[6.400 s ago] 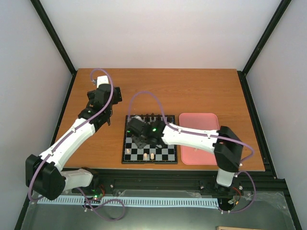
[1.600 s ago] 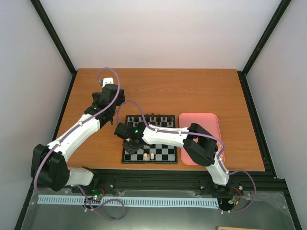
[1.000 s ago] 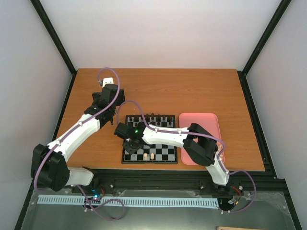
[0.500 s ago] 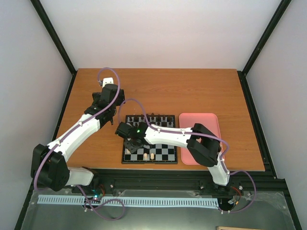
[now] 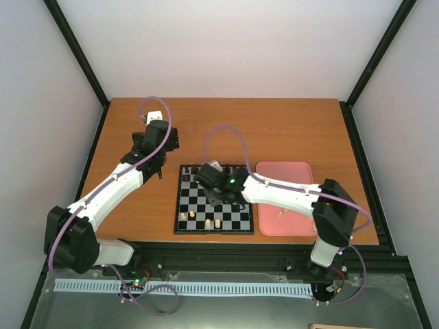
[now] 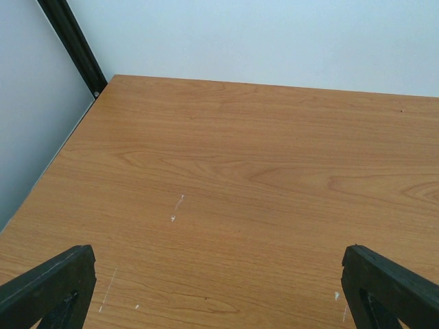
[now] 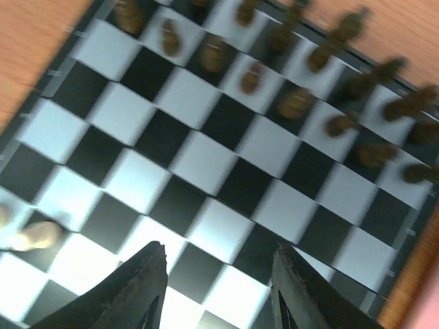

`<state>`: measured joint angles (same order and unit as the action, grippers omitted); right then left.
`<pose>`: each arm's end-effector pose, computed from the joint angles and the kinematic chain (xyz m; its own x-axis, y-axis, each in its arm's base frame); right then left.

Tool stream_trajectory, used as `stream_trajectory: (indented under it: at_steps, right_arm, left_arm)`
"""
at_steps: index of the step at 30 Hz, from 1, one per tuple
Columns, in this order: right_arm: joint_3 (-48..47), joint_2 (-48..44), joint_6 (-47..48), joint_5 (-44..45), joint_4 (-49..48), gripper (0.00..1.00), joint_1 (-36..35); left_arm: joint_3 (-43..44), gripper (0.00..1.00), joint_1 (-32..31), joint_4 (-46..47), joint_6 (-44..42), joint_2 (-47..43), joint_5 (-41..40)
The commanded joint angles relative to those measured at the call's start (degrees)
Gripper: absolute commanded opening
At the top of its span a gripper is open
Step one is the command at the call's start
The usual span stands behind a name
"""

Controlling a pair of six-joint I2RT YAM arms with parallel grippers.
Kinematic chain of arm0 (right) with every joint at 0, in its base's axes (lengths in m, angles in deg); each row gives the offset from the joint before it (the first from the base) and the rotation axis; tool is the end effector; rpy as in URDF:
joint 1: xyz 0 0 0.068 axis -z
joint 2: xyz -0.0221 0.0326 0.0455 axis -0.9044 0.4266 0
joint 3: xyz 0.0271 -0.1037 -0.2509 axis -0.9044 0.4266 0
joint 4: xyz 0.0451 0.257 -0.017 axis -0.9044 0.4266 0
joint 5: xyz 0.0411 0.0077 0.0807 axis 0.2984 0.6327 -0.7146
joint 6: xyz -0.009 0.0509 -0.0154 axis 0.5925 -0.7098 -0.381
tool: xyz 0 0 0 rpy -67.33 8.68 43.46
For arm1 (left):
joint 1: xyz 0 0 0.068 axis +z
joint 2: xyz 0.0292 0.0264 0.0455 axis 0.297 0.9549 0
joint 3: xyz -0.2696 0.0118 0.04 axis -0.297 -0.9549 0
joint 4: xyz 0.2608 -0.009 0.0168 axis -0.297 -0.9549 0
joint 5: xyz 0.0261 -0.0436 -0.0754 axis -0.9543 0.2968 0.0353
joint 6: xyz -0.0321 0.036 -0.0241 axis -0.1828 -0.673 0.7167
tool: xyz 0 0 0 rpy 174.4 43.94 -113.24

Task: Set up the chess pieces on the board
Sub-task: Place the chess piece on the chessboard, then pick up the chess piece from the storage box.

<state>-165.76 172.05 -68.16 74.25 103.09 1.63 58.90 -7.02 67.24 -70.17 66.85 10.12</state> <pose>0.1724 0.3170 0.2311 -0.7256 -0.4743 -0.4986 -0.5232 0.8509 -0.0480 0.2752 -0.1023 0.2950 -0.4455 -0.0638 -0.8930 -0.2283 0.9726 0.0445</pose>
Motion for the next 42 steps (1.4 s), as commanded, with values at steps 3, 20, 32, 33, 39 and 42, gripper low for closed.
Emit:
stream_trajectory:
  at_steps: [3, 20, 32, 33, 39, 42]
  right_arm:
    - [14.6, -10.7, -6.1, 4.8, 1.4, 0.42, 9.3]
    - [32.5, -24.3, -1.9, 1.4, -0.3, 0.43, 33.0]
    - [33.2, -17.8, 2.3, -2.4, -5.6, 0.42, 36.5]
    - [33.1, -17.4, 2.4, -2.4, -5.8, 0.42, 36.7]
    - [33.5, -16.6, 3.2, -3.0, -6.7, 0.37, 38.1]
    - [33.9, -16.2, 3.3, -3.4, -6.9, 0.34, 38.5]
  left_arm:
    - [1.7, 1.00, -0.4, 1.0, 0.3, -0.8, 0.3]
    - [2.2, 1.00, -0.4, 1.1, 0.1, 0.8, 0.5]
    - [3.0, 1.00, -0.3, 1.1, 0.0, 3.0, -0.2]
    - [3.1, 1.00, -0.4, 1.1, 0.0, 3.1, -0.2]
    - [3.2, 1.00, -0.4, 1.1, 0.0, 3.6, -0.6]
    - [3.3, 1.00, -0.4, 1.1, 0.0, 3.8, -0.8]
